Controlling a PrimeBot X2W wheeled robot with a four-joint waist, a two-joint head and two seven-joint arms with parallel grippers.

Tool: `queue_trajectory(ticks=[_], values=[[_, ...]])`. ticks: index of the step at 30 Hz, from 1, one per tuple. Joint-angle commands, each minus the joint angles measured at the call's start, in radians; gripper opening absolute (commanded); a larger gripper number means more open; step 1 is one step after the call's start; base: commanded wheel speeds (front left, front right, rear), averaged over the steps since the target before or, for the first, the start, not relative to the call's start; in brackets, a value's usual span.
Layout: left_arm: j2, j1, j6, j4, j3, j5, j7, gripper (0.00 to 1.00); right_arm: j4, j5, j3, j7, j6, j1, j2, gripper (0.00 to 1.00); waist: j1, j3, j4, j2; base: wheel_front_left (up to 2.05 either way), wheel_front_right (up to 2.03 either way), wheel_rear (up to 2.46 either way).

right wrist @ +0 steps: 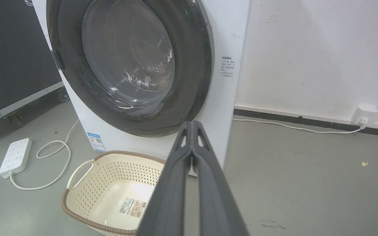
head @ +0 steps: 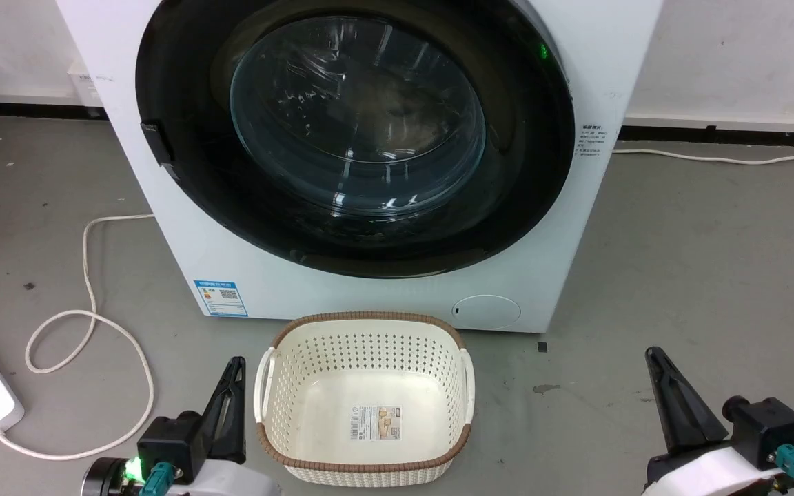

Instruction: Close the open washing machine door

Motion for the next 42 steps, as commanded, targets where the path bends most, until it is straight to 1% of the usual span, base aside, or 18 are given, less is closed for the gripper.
queue_trajectory(ticks=[1, 42], values=[[0.0, -0.012, 0.004, -0.005, 0.005, 0.006, 0.007, 0.0, -0.008, -0.007, 0.0, 0.006, 0.0, -0.01, 0.007, 0.0, 0.0, 0.0, 0.0, 0.0, 0.0, 0.0, 0.0], [-0.001, -0.029, 0.02, -0.029, 0.027, 0.047, 0.095, 0.0, -0.037, -0.056, 0.004, 0.094, -0.001, -0.02, 0.023, 0.0, 0.0, -0.003, 0.0, 0.0, 0.0, 0.0, 0.0]])
